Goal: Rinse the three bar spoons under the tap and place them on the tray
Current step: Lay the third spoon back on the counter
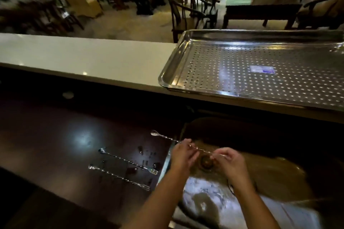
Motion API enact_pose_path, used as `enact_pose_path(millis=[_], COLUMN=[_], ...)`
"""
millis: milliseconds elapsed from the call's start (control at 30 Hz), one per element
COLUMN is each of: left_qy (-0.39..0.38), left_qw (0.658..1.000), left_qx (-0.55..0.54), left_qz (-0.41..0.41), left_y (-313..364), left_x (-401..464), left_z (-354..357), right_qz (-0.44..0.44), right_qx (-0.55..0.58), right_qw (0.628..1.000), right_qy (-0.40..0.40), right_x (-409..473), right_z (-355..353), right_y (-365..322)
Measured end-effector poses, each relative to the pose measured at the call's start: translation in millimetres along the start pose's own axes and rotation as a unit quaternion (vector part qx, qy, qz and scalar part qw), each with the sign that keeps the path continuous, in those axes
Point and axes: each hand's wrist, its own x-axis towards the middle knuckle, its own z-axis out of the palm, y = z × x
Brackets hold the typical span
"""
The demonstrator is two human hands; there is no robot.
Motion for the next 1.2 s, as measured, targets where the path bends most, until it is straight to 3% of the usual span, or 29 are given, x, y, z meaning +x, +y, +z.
enact_pose_path(millis=[200, 367, 500, 700, 1000, 1200], left_qy=[0.110, 0.128, 0.143, 0.124, 0.121, 0.132], left_qw=[0.994, 0.989, 0.986, 0.980, 0.967, 0.964], left_qx=[-0.004, 0.060, 0.090, 0.139, 0.215, 0.225], left_qz=[0.026, 0.040, -0.003, -0.074, -0.057, -0.044], left_y=[71.2, 110.9, 127.7, 131.9, 123.2, 122.7], left_x=[45.5, 73.1, 93.1, 108.5, 122.3, 117.5], left_z=[-87.5, -141.8, -175.1, -197.1, -208.8, -208.9], right_qz=[0.030, 0.065, 0.085, 0.070, 0.022, -0.010], right_qx=[-0.045, -0.055, -0.098, -0.215, -0.413, -0.431], right_qw=[0.997, 0.996, 0.991, 0.974, 0.905, 0.895], right_qy=[-0.047, -0.022, -0.019, 0.004, 0.093, 0.114], right_x=[27.8, 43.8, 49.5, 45.7, 37.6, 37.3], right_z=[79.7, 143.4, 175.4, 196.4, 206.7, 208.2], right_y=[1.5, 12.8, 26.7, 44.1, 54.9, 62.1])
